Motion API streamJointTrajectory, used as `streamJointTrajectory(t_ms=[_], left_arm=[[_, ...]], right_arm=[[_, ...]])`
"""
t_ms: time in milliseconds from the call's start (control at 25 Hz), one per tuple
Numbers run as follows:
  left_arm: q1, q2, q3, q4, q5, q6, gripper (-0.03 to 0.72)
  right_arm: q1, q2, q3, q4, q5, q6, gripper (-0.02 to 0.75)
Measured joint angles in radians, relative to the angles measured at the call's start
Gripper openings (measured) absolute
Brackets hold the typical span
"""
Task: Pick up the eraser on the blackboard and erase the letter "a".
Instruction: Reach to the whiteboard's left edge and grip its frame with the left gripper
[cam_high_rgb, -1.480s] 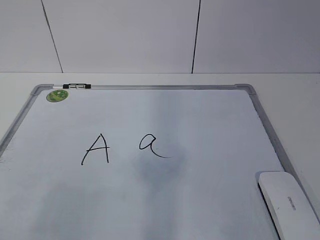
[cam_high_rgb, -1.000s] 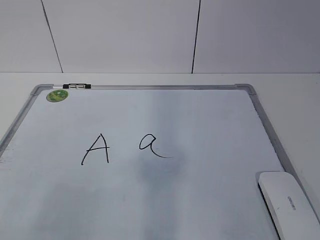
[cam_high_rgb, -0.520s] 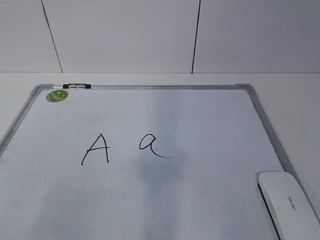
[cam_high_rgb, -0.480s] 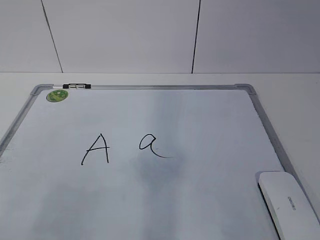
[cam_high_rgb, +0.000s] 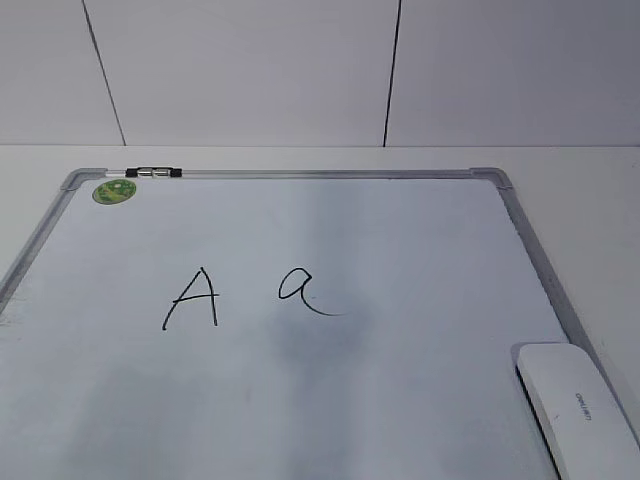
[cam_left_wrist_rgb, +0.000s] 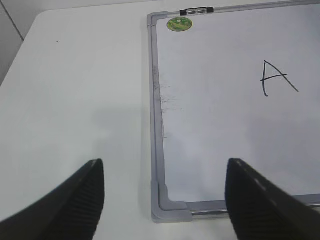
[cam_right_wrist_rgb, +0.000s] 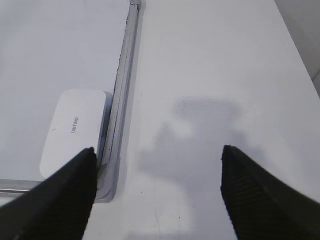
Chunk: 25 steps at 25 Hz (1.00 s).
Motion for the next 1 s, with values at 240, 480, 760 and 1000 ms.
streamJointTrajectory(t_ms=[240,480,760,1000], left_arm=[[0.0,0.0,0.0,0.0,-0.002,0.0,0.559],[0.0,0.004,-0.046,0.0,-0.007,0.0,0.559],[0.0,0.092,-0.106,0.0,-0.029,0.0,0.559],[0.0,0.211,-0.138,0.0,-0.176,0.0,0.559]], right_arm=[[0.0,0.0,0.0,0.0,0.0,0.0,0.592],[0.0,0.0,0.0,0.0,0.0,0.0,0.592],[0.0,0.0,-0.011,0.095,-0.009,0.0,0.592],[0.0,0.027,-0.04,0.325,-0.013,-0.114,0.592]])
